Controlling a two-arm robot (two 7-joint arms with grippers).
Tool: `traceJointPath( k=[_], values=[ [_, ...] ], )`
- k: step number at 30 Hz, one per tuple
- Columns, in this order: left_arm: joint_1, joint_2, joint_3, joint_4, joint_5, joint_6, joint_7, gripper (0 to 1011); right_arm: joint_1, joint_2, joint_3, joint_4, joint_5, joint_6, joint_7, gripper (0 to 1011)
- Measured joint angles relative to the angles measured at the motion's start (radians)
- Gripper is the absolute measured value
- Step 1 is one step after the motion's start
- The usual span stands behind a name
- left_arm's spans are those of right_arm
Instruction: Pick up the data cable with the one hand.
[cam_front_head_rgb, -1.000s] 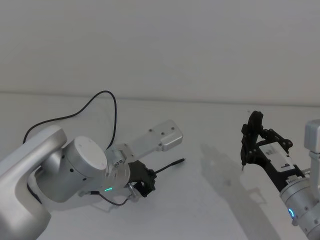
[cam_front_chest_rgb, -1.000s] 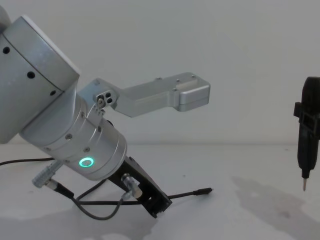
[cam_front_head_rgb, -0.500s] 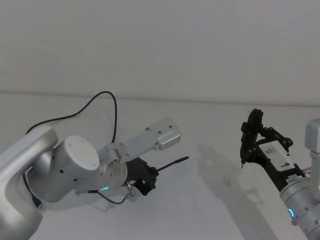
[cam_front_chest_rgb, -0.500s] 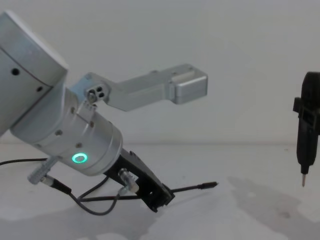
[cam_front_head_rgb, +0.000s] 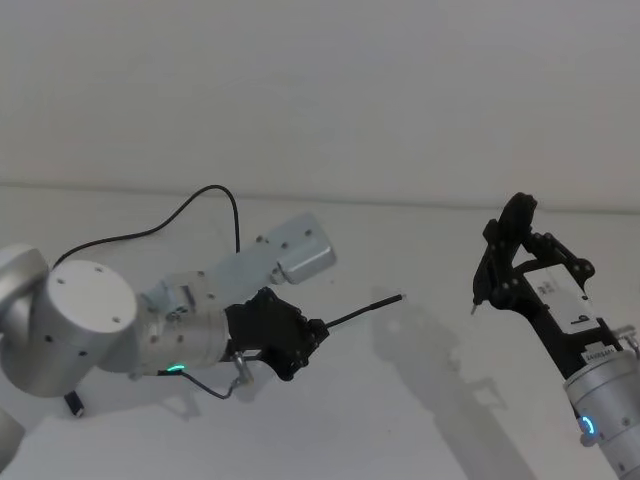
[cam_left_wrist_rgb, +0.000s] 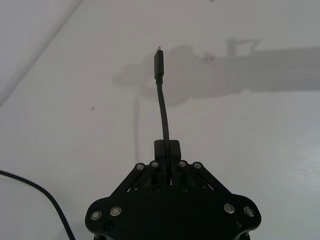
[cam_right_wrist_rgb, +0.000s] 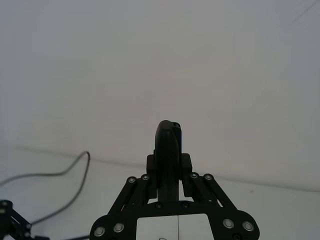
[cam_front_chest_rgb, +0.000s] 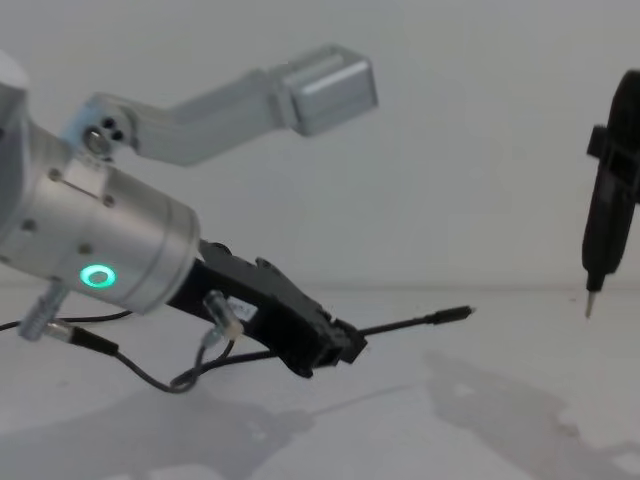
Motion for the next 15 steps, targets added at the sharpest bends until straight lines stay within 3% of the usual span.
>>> traceJointPath(
  k=[15],
  values=[
    [0.013, 0.061, -0.056, -0.035, -0.093, -0.082, -0.092, 49, -0.027, -0.021, 0.028, -0.056, 0.115, -0.051, 0.082, 268]
  ],
)
